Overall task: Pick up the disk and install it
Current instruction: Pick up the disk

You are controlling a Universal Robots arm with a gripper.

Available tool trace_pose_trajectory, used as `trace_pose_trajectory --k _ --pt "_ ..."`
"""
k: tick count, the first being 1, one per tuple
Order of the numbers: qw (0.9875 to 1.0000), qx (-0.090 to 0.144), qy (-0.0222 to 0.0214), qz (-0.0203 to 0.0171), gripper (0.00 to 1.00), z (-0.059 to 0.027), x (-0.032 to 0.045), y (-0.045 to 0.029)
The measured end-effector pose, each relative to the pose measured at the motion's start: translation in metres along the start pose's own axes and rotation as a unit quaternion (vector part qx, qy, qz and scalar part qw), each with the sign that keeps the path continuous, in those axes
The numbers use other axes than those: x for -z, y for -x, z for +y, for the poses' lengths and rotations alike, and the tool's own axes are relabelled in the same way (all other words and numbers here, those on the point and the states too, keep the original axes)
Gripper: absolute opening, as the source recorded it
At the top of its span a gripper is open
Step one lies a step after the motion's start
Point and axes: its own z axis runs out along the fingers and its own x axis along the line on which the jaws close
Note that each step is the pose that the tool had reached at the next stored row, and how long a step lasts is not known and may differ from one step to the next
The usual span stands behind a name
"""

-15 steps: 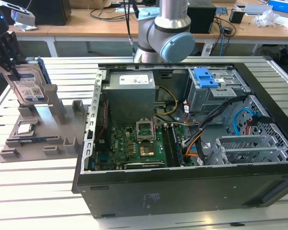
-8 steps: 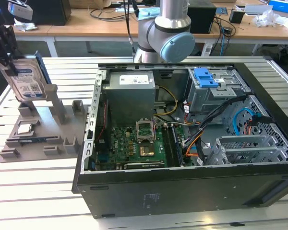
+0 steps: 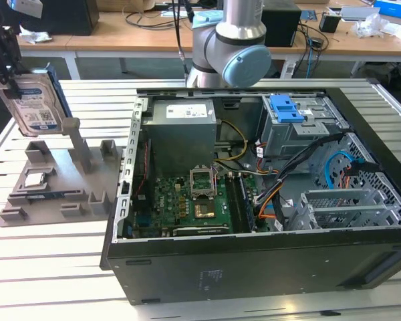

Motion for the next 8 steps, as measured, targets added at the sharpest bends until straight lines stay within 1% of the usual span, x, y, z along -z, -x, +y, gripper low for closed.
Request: trace_pose_trajectory --k 4,8 --pt "1.0 0.0 0.0 0.0 0.37 -0.0002 0.0105 0.0019" --pt "1.0 0.0 0.0001 0.0 0.37 -0.0003 0.017 0.0025"
